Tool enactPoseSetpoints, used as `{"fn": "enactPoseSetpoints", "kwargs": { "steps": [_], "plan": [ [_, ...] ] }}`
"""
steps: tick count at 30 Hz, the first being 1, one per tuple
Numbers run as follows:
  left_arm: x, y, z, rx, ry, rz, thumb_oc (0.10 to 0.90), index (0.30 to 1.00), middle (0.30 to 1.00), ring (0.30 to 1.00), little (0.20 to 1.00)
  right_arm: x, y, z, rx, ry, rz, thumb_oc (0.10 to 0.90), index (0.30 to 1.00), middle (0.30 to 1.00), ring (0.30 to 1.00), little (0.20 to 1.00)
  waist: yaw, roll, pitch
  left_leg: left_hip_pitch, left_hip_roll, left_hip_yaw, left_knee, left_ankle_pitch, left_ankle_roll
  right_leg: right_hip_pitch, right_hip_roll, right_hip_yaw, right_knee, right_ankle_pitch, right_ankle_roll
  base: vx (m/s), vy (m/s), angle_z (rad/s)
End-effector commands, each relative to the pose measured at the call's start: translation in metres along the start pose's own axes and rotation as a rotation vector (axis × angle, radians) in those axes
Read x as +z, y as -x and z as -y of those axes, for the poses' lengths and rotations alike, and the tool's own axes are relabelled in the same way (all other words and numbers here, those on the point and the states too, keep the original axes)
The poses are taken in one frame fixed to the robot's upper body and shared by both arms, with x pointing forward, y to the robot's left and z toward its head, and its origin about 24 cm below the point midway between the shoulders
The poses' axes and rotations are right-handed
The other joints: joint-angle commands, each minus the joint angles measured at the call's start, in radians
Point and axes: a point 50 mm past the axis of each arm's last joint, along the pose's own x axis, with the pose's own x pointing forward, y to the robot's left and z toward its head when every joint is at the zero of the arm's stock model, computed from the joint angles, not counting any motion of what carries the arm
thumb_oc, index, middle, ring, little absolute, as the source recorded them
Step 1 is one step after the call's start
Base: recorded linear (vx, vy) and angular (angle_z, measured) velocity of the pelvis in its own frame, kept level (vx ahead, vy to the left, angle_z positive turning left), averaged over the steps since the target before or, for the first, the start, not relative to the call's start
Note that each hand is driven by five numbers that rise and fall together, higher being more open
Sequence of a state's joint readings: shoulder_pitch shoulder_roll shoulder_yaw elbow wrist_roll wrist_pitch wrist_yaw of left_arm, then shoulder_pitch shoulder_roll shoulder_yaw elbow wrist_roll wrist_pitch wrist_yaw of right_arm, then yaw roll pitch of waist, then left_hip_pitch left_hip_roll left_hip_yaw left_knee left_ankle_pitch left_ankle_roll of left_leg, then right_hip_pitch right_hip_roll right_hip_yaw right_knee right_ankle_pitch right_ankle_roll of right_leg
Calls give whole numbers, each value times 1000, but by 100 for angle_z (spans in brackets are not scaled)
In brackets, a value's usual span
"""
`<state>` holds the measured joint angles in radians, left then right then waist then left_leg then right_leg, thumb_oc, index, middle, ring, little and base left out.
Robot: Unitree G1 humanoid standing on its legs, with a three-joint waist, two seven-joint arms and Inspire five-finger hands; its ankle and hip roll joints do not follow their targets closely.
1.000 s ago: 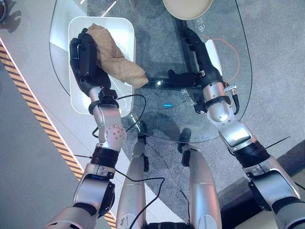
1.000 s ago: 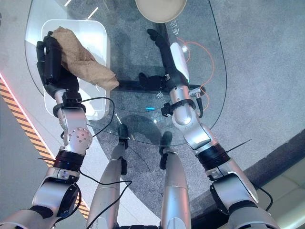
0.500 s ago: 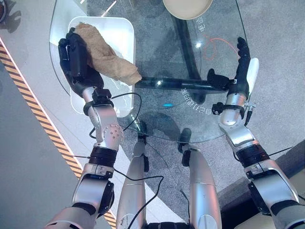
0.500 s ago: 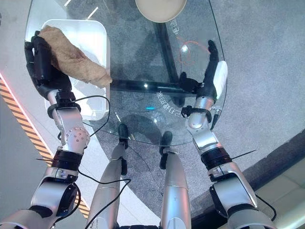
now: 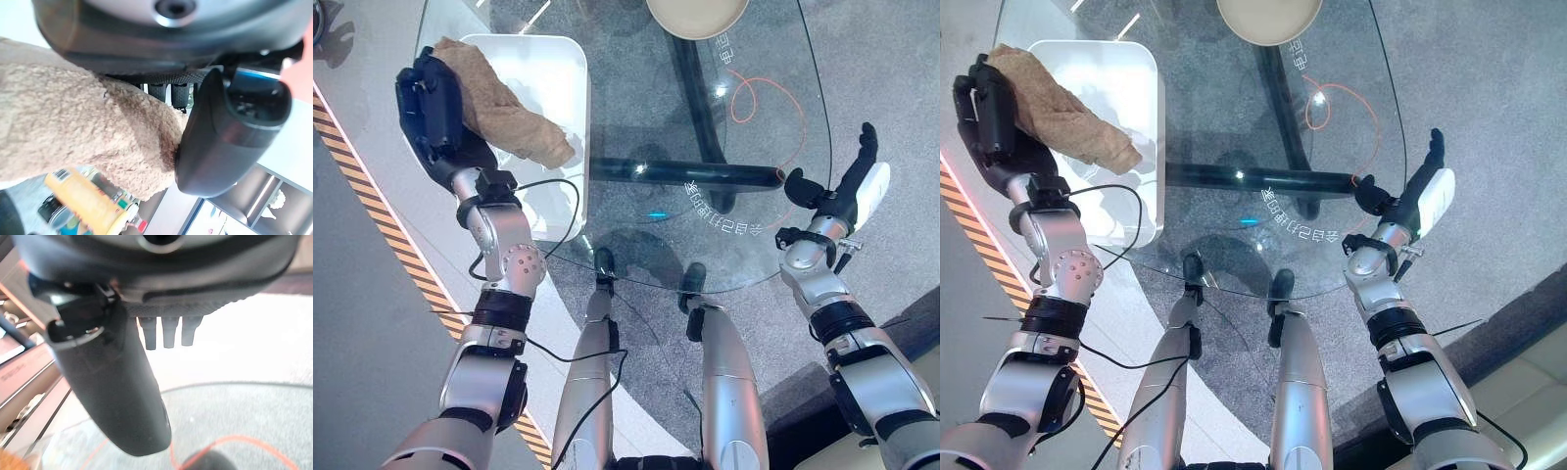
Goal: Wipe the table with a cloth and put it in the basket.
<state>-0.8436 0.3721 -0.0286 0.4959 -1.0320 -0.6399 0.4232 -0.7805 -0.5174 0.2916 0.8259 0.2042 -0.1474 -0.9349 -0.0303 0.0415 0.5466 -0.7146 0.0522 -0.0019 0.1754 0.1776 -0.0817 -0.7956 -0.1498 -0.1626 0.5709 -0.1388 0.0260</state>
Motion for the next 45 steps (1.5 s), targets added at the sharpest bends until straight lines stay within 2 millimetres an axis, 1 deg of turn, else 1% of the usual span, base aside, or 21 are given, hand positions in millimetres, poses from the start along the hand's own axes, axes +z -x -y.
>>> {"fn": "enactPoseSetpoints", "kwargs": {
  "steps": [1, 2, 3, 5, 6, 7, 9, 12, 13, 15, 20, 24, 25, 26, 30, 34, 45],
  "plan": [
    [59, -25, 56, -199, 17, 330, 100, 300, 300, 300, 200, 17, -31, 34, -213, -75, 78, 800, 900, 900, 900, 900, 9, -11, -27, 22, -58, 52, 145, -219, 29, 65, 58, 27, -180, 73, 53, 0, 0, 0],
    [61, -28, 56, -195, 2, 334, 100, 300, 300, 300, 200, 11, -32, 38, -227, -62, 60, 800, 900, 900, 900, 900, 8, -10, -27, 22, -57, 52, 148, -220, 29, 65, 59, 28, -178, 72, 52, 0, 0, 0],
    [61, -28, 57, -197, 2, 336, 100, 300, 300, 300, 200, 12, -33, 38, -230, -64, 59, 800, 900, 900, 900, 900, 9, -10, -27, 16, -57, 52, 145, -211, 30, 59, 59, 27, -182, 81, 51, 0, 0, 0],
    [64, -32, 58, -189, -20, 342, 100, 300, 300, 300, 200, 1, -34, 44, -246, -54, 21, 800, 900, 900, 900, 900, 8, -10, -27, 15, -55, 52, 148, -213, 30, 59, 59, 28, -179, 79, 51, 0, 0, 0],
    [65, -35, 58, -181, -42, 344, 100, 300, 300, 300, 200, -10, -33, 48, -258, -40, -11, 800, 900, 900, 900, 900, 8, -8, -27, 21, -54, 53, 153, -224, 30, 64, 60, 29, -174, 68, 51, 0, 0, 0],
    [66, -36, 59, -180, -46, 345, 100, 300, 300, 300, 200, -12, -34, 50, -262, -37, -17, 800, 900, 900, 900, 900, 7, -8, -27, 15, -53, 53, 150, -215, 31, 58, 60, 28, -177, 77, 49, 0, 0, 0],
    [66, -40, 59, -172, -82, 344, 100, 300, 300, 300, 200, -23, -33, 55, -272, -12, -52, 800, 900, 900, 900, 900, 7, -7, -27, 20, -51, 54, 155, -226, 30, 63, 59, 29, -174, 68, 49, 0, 0, 0],
    [66, -44, 60, -168, -136, 343, 100, 300, 300, 300, 200, -35, -32, 60, -278, 28, -90, 800, 900, 900, 900, 900, 7, -7, -27, 19, -49, 54, 160, -227, 31, 64, 60, 29, -174, 69, 48, 0, 0, 0],
    [66, -44, 61, -169, -148, 345, 100, 300, 300, 300, 200, -37, -32, 61, -280, 34, -96, 800, 900, 900, 900, 900, 7, -7, -27, 13, -49, 55, 158, -218, 31, 59, 60, 28, -178, 78, 46, 0, 0, 0],
    [66, -47, 61, -166, -183, 346, 100, 300, 300, 300, 200, -44, -31, 64, -279, 64, -118, 800, 900, 900, 900, 900, 7, -7, -27, 13, -48, 57, 159, -218, 32, 60, 61, 28, -178, 78, 46, 0, 0, 0],
    [62, -54, 61, -186, -325, 309, 100, 300, 300, 300, 200, -67, -27, 75, -258, 168, -215, 800, 900, 900, 900, 900, 3, -4, -27, 14, -42, 62, 160, -215, 32, 59, 61, 27, -173, 78, 44, 0, 0, 0],
    [57, -57, 58, -196, -391, 272, 100, 300, 300, 300, 200, -80, -22, 80, -231, 227, -263, 800, 900, 900, 900, 900, 0, 1, -27, 14, -40, 67, 160, -214, 32, 55, 62, 30, -170, 79, 43, 0, 0, 0],
    [57, -57, 58, -197, -391, 271, 100, 300, 300, 300, 200, -81, -22, 80, -231, 227, -264, 800, 900, 900, 900, 900, 1, 1, -27, 14, -40, 67, 160, -214, 32, 55, 62, 30, -170, 79, 43, 0, 0, 0],
    [54, -57, 55, -200, -418, 251, 100, 300, 300, 300, 200, -88, -19, 84, -221, 245, -289, 800, 900, 900, 900, 900, 0, 4, -27, 19, -40, 68, 165, -224, 32, 59, 62, 31, -164, 69, 45, 0, 0, 0],
    [49, -58, 50, -195, -464, 220, 100, 300, 300, 300, 200, -96, -15, 85, -187, 269, -327, 800, 900, 900, 900, 900, -3, 7, -27, 21, -39, 72, 164, -223, 32, 59, 60, 31, -164, 71, 44, 0, 0, 0],
    [44, -59, 45, -184, -510, 190, 100, 300, 300, 300, 200, -98, -13, 84, -160, 283, -346, 800, 900, 900, 900, 900, -6, 9, -27, 20, -38, 74, 166, -222, 32, 56, 60, 33, -161, 70, 43, 0, 0, 0],
    [30, -63, 30, -183, -724, 97, 100, 300, 300, 300, 200, -98, -14, 81, -132, 313, -345, 800, 900, 900, 900, 900, -19, 20, -27, 19, -35, 86, 163, -213, 29, 42, 62, 41, -154, 74, 41, 2, 16, -1]
  ]
}}
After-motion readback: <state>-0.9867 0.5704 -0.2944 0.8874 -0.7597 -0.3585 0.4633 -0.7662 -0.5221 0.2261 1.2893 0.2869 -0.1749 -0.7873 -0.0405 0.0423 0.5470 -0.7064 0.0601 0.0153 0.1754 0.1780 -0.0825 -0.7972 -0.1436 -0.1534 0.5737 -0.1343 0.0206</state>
